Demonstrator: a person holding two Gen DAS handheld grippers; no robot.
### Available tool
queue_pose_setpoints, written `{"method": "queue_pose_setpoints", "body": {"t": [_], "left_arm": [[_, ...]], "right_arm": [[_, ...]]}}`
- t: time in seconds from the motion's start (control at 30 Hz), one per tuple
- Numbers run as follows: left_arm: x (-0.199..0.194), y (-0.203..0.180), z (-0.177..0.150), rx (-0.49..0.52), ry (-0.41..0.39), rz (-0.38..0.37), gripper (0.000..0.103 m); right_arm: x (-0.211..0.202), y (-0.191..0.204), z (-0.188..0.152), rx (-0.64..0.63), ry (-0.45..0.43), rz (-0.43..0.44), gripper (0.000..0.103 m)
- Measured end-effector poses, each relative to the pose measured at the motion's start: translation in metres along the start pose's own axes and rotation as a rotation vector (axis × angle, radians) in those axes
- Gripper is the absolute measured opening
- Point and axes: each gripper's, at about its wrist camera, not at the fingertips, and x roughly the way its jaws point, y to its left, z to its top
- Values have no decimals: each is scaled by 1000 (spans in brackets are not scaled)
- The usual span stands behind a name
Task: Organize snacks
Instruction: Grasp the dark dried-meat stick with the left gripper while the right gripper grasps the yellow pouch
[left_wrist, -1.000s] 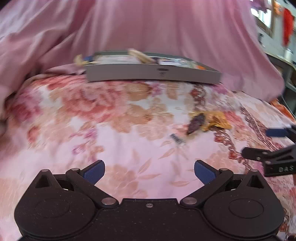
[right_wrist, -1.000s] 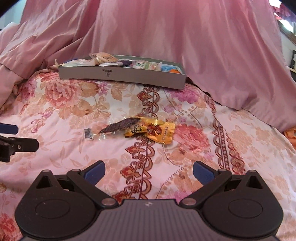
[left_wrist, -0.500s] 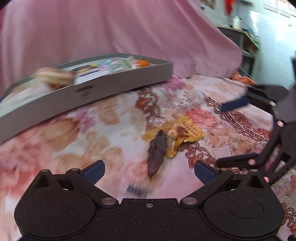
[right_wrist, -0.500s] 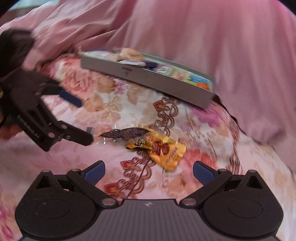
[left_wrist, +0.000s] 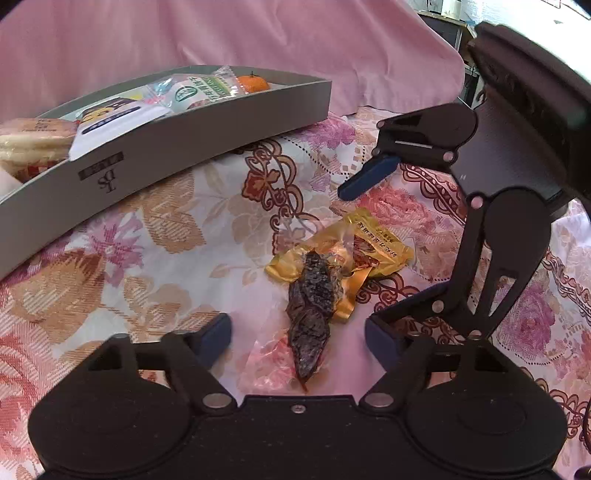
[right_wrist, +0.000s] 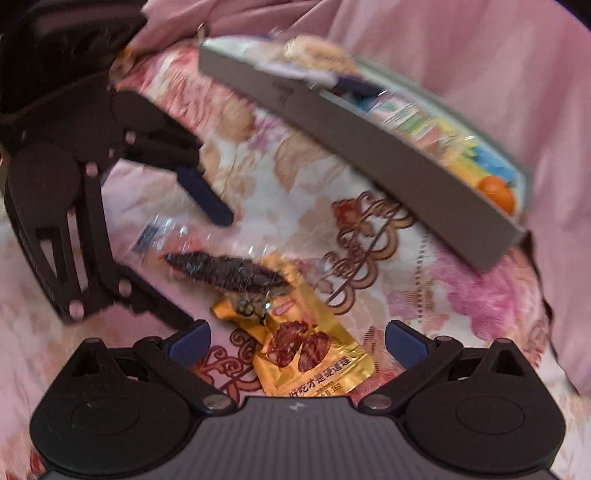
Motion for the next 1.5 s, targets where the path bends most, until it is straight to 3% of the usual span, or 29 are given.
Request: {"method": "queue_pose_setpoints", "body": {"t": [0.1,0.17,0.23,0.37,0.57,0.73,1.03,1.3,1.4,1.5], "left_arm": [[-2,3,0,-16,10,26,58],[-4,5,1,-34,16,30,50],[-7,5,-1,-51,29,35,49],[-26,6,-14,-125,40,66,48],[-63,9,-49,-326,56,171,48],[-90,8,-83,-422,35,251,48],[-129,2,-121,-557,-4,303,48],[-142,0,-143,-565,-26,357,49],[-142,1,-143,-548,-39,357,60],[-141,0,-143,-523,-51,337,72]], "right_arm": [[6,3,0,-29,25,12,101],[7,0,0,2,32,41,92],[6,0,-2,27,36,59,89],[-2,6,-9,72,27,53,69],[-13,26,-16,199,8,2,65],[-18,56,-15,250,3,-5,65],[-27,109,2,365,11,19,65],[-30,139,18,426,7,21,68],[-28,147,21,381,-11,-42,69],[-28,146,18,351,-51,-38,79]]}}
